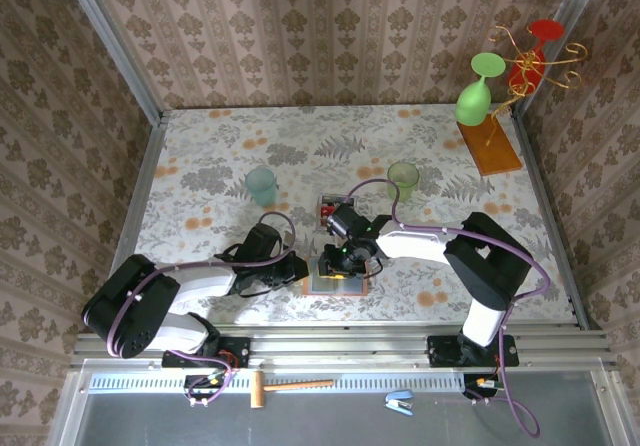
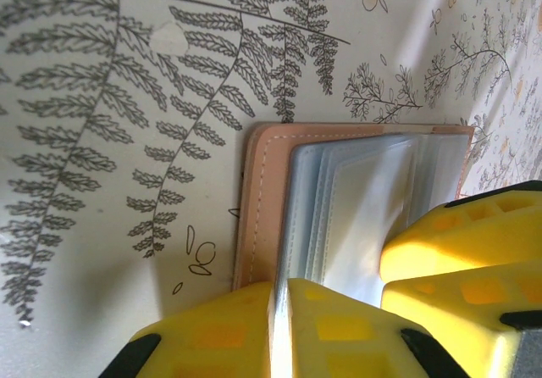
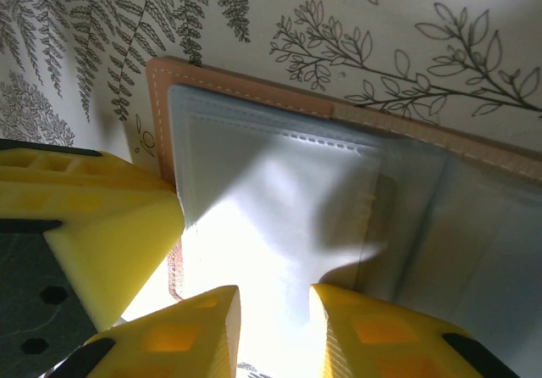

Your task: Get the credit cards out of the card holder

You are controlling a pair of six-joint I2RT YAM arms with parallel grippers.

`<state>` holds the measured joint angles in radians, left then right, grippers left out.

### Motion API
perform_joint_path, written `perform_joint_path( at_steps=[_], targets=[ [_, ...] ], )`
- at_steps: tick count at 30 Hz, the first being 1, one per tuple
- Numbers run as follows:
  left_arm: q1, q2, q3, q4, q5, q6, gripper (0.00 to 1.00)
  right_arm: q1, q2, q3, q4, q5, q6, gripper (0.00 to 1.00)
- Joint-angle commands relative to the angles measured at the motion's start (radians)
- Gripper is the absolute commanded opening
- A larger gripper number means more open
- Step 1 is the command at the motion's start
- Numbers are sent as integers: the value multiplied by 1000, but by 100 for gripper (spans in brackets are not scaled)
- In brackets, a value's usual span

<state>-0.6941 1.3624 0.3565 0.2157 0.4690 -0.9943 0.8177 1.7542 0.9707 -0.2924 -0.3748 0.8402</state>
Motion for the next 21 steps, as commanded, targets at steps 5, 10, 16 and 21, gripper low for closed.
perform_joint_path(
  at_steps=[5,10,16,21],
  targets=[
    [3,14,-22,-21,5,-1,14,-19,-23,-48,2,4,-3,28],
    [5,13,-19,-24,6,0,14,-35,-40,-89,72,-29,14,28],
    [4,0,-10,-50,4,5,14,-56,-50,-141,160,-71,37,28],
    [5,-19,10,-82,4,5,14,-71,-60,-193,243,-104,57,27]
  ],
)
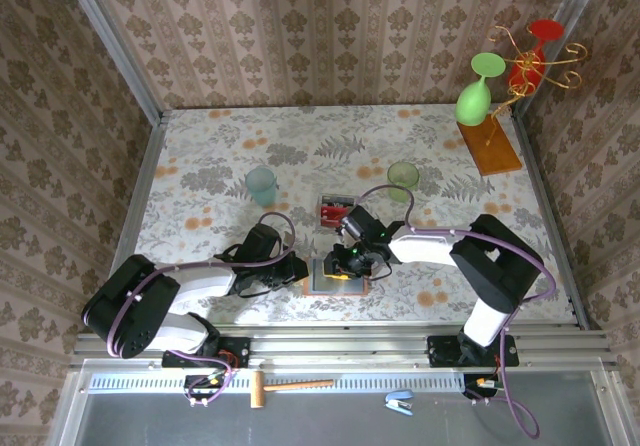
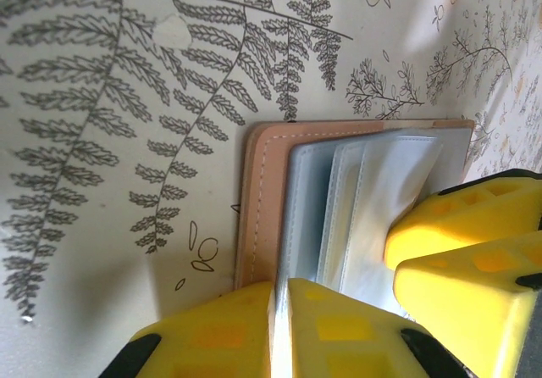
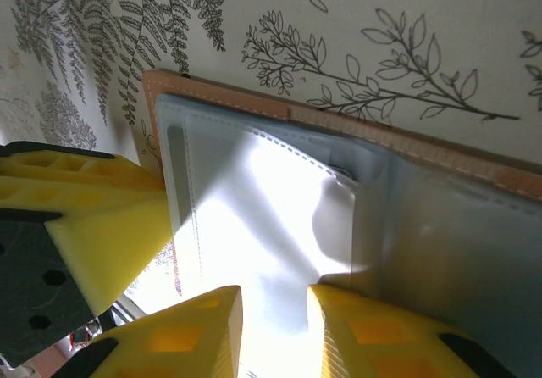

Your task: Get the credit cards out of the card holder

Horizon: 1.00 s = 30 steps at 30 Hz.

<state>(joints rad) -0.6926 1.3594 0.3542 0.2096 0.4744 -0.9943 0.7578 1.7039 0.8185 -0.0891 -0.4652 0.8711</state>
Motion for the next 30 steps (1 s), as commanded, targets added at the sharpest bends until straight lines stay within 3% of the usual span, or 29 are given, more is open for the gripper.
perform_joint_path(
  at_steps=[1,10,20,30],
  targets=[
    [2,-26,19,-85,-2,6,14,-15,-12,-50,57,-20,29,27],
    [-16,-132,97,-202,-37,11,19,-36,-8,-115,152,-58,46,27],
    [-65,-61,137,-163,-49,-26,27,-58,3,-166,253,-96,67,26],
    [-74,10,133,-110,-44,-41,29,-72,7,-192,285,-118,67,25]
  ],
)
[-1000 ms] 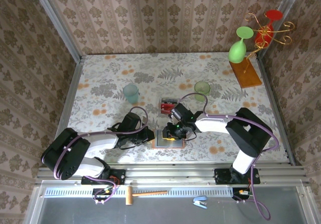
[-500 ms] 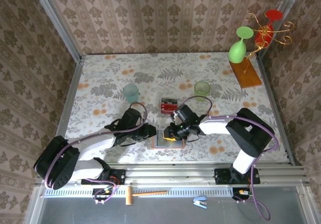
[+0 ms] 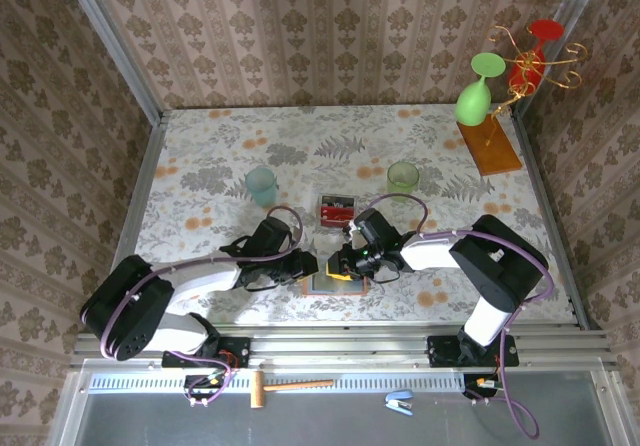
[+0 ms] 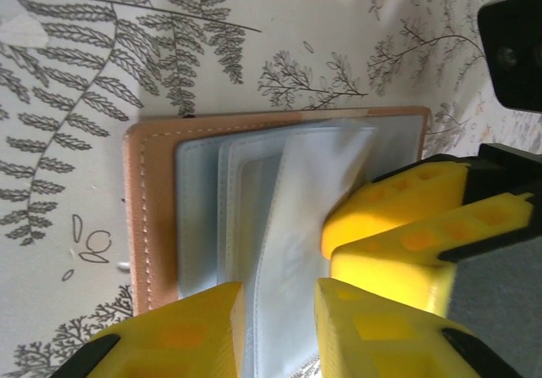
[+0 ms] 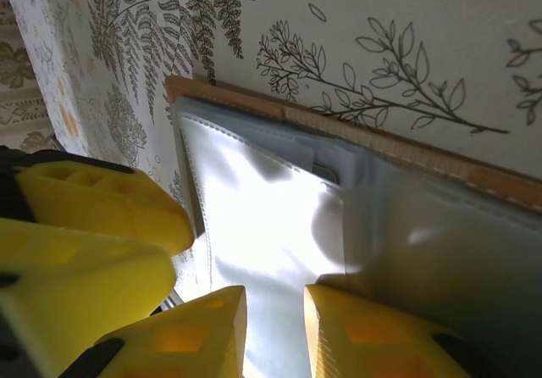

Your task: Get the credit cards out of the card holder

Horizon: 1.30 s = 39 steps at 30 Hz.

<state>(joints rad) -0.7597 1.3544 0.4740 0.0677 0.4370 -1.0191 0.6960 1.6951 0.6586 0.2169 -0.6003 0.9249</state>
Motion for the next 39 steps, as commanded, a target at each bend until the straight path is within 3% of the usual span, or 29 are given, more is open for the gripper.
perform_joint_path(
  at_steps=[1,26,39],
  targets=[
    [-7,21,14,33,-4,-16,28,-12,17,-35,-18,17,15,25],
    [-14,86,-8,187,40,-58,22,-26,0,-66,36,-5,34,25],
    [-14,84,1,190,57,-50,23,-29,-112,-27,-98,29,13,32]
  ],
)
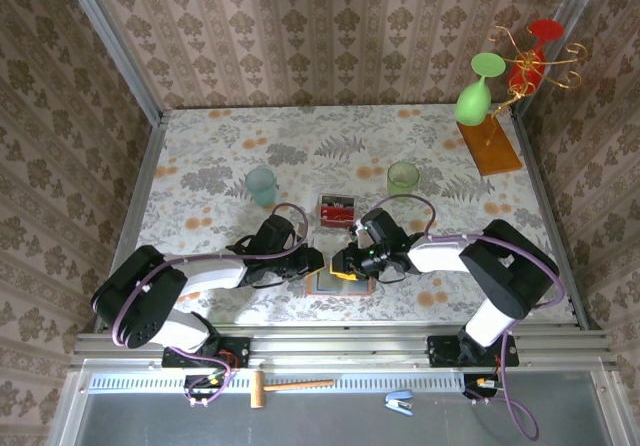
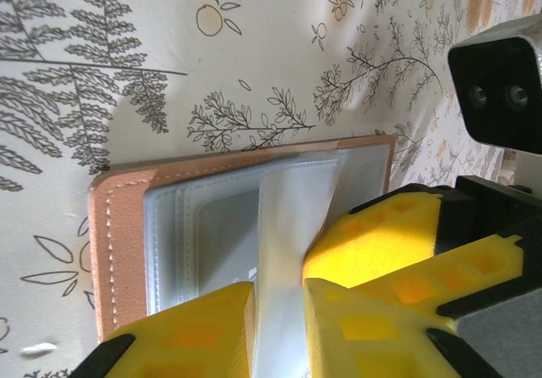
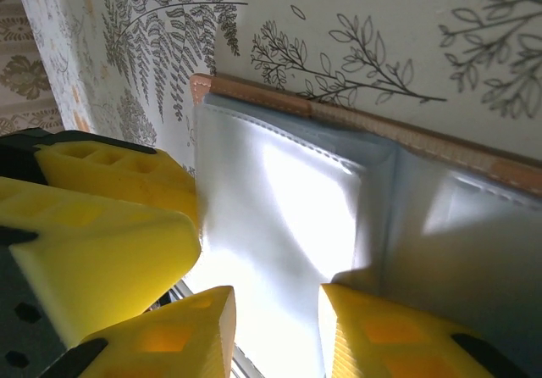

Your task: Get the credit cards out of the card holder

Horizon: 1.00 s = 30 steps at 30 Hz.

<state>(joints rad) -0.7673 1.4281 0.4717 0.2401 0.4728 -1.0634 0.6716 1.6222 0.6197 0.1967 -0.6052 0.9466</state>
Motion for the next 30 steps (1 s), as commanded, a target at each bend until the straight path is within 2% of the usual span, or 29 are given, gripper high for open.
perform_joint_path(
  at_steps=[1,30],
  targets=[
    [-6,10,7,17,23,-4,23,-6,-50,15,-90,38,-13,32],
    [-58,56,121,2,63,0,31,-121,-351,18,-406,134,-128,33]
  ],
)
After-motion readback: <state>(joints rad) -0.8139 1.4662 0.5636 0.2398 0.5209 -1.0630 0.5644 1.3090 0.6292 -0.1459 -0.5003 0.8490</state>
